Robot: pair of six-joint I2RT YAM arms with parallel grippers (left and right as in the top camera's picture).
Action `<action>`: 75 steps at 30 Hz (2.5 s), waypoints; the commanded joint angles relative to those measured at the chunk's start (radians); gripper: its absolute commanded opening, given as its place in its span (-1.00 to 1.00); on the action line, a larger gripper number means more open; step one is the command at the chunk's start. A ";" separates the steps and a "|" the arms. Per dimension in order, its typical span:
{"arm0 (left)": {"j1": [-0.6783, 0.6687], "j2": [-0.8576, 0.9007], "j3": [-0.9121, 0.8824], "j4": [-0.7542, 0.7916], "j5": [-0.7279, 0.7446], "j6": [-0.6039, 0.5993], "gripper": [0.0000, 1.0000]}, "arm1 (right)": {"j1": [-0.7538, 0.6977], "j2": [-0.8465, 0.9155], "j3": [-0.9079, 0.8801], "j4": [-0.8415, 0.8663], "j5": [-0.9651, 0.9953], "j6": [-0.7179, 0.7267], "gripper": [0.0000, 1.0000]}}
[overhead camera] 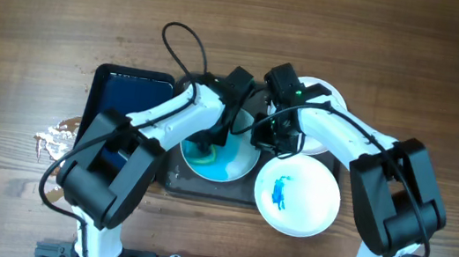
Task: Clean dirty plates on tray and stack at the side
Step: 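Scrub the middle plate with the sponge while the right gripper holds the rim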
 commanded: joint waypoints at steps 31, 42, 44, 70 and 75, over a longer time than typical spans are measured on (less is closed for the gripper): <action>0.122 0.082 -0.034 0.064 -0.309 -0.418 -0.92 | 0.014 0.018 -0.003 0.038 0.044 0.000 -0.91; 0.084 0.068 -0.030 -0.064 -0.337 -0.410 -0.92 | 0.015 0.018 -0.003 0.034 0.044 0.000 -0.91; 0.057 0.030 -0.014 -0.055 -0.280 -0.369 -0.92 | 0.014 0.018 -0.003 0.034 0.044 0.000 -0.91; 0.406 -0.365 0.093 -0.181 0.192 -0.126 0.47 | 0.014 0.018 -0.003 0.031 0.044 -0.003 -0.88; 0.288 -0.328 0.093 -0.111 0.217 -0.201 0.32 | 0.015 0.018 -0.003 0.031 0.044 -0.003 -0.88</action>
